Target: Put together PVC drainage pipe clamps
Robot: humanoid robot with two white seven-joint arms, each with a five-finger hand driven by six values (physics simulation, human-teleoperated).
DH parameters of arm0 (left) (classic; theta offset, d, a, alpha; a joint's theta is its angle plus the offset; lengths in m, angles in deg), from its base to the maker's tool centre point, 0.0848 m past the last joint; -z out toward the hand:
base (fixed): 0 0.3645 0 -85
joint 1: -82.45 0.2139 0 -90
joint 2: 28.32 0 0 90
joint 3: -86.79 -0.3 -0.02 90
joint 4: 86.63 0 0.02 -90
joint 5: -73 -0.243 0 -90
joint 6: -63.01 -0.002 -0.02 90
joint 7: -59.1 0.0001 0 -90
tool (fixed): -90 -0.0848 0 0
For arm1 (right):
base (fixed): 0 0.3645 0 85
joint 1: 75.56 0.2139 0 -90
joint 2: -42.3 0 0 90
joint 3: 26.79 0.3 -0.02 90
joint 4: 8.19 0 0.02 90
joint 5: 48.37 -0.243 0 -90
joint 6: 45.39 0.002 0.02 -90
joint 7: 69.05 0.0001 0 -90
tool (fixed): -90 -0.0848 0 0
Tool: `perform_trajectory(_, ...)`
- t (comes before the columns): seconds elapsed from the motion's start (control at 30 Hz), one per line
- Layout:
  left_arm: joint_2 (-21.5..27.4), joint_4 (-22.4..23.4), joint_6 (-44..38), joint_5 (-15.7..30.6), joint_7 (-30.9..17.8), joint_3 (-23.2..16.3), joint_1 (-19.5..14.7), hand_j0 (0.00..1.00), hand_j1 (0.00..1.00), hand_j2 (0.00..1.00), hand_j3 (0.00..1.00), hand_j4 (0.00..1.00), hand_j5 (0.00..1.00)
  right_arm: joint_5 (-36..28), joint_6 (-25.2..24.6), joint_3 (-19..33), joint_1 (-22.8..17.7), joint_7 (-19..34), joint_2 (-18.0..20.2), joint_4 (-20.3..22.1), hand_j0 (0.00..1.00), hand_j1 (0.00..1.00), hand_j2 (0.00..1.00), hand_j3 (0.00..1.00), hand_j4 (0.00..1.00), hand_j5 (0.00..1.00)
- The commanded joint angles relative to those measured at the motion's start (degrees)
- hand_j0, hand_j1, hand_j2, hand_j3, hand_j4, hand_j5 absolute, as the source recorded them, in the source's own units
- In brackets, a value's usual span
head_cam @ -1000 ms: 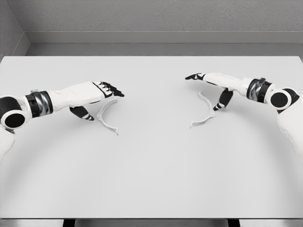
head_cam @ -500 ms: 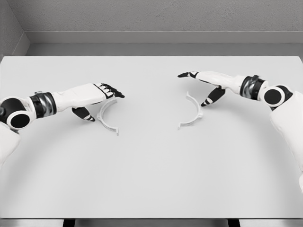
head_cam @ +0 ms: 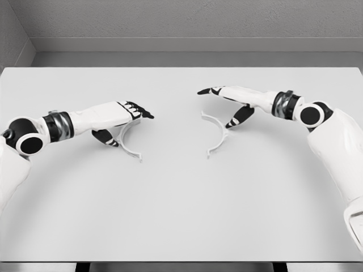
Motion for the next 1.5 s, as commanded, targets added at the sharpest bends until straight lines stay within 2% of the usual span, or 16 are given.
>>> perform_trajectory(0.0, -0.09, 0.15, -0.15, 0.27, 0.03, -0.07, 0.00, 1.00, 1.00, 1.00, 1.00, 1.00, 1.00, -0.23, -0.08, 0.03, 0.00, 0.03, -0.35, 0.04, 1.00, 1.00, 1.00, 1.00, 1.00, 1.00)
perform_trajectory(0.1, -0.27, 0.06, -0.15, 0.27, 0.03, -0.33, 0.00, 1.00, 1.00, 1.00, 1.00, 1.00, 1.00, -0.31, -0.08, 0.39, 0.26, 0.03, 0.53, -0.05, 1.00, 1.00, 1.00, 1.00, 1.00, 1.00)
perform_trajectory(0.17, -0.88, 0.06, -0.15, 0.27, 0.03, -0.42, -0.09, 1.00, 1.00, 1.00, 1.00, 1.00, 1.00, -0.31, -0.08, 0.74, 0.26, -0.06, 2.55, -0.05, 1.00, 1.00, 1.00, 1.00, 1.00, 1.00)
perform_trajectory(0.37, -1.32, 0.06, -0.15, -0.08, 0.03, -0.68, -0.09, 1.00, 1.00, 1.00, 1.00, 1.00, 1.00, -0.31, -0.08, 0.74, -0.09, -0.06, 2.64, -0.05, 1.00, 1.00, 1.00, 1.00, 1.00, 1.00)
perform_trajectory(0.47, -0.18, 0.06, -0.15, 0.10, 0.03, -0.68, 0.18, 1.00, 1.00, 1.00, 1.00, 1.00, 1.00, -0.31, -0.08, 0.65, 0.00, -0.06, 2.46, -0.05, 1.00, 1.00, 1.00, 1.00, 1.00, 1.00)
perform_trajectory(0.6, 4.83, 0.06, -0.15, 0.18, 0.03, 0.20, -0.26, 1.00, 1.00, 1.00, 1.00, 1.00, 1.00, -0.31, -0.08, 0.65, 0.00, 0.03, 2.37, -0.05, 1.00, 1.00, 1.00, 1.00, 1.00, 1.00)
perform_trajectory(0.83, 4.39, -0.20, -0.15, 0.36, 0.03, -1.12, 0.09, 1.00, 1.00, 1.00, 1.00, 1.00, 1.00, 1.27, -0.08, 0.56, 1.67, 0.03, 0.09, -1.28, 1.00, 1.00, 1.00, 1.00, 1.00, 1.00)
perform_trajectory(0.9, 3.51, -0.29, -0.15, 0.36, 0.03, -1.12, -0.09, 1.00, 1.00, 1.00, 1.00, 1.00, 1.00, 1.36, -0.08, 0.65, 2.37, 0.03, -0.79, -3.74, 1.00, 1.00, 1.00, 1.00, 1.00, 1.00)
perform_trajectory(1.0, 1.84, -0.55, -0.15, 0.36, 0.03, -2.09, -0.18, 1.00, 1.00, 1.00, 1.00, 1.00, 1.00, 2.24, -0.08, 0.65, 2.64, 0.03, -1.32, -4.71, 1.00, 1.00, 1.00, 1.00, 1.00, 1.00)
perform_trajectory(1.23, 1.05, -0.73, -0.15, 0.45, 0.03, -3.14, -0.09, 1.00, 1.00, 1.00, 1.00, 1.00, 1.00, 2.59, -0.08, 0.74, 2.64, 0.03, -1.49, -4.71, 1.00, 1.00, 1.00, 1.00, 1.00, 1.00)
perform_trajectory(1.33, 1.05, -0.99, -0.15, 0.54, 0.03, -3.49, -0.09, 1.00, 1.00, 1.00, 1.00, 1.00, 1.00, 3.38, -0.08, 0.74, 2.64, 0.03, -2.90, -4.62, 1.00, 1.00, 1.00, 1.00, 1.00, 1.00)
perform_trajectory(1.47, 1.05, -4.42, -0.15, 0.62, 0.03, -4.11, -0.09, 1.00, 1.00, 1.00, 1.00, 1.00, 1.00, 3.47, -0.08, 0.74, 2.64, 0.03, -3.69, -4.62, 1.00, 1.00, 1.00, 1.00, 1.00, 1.00)
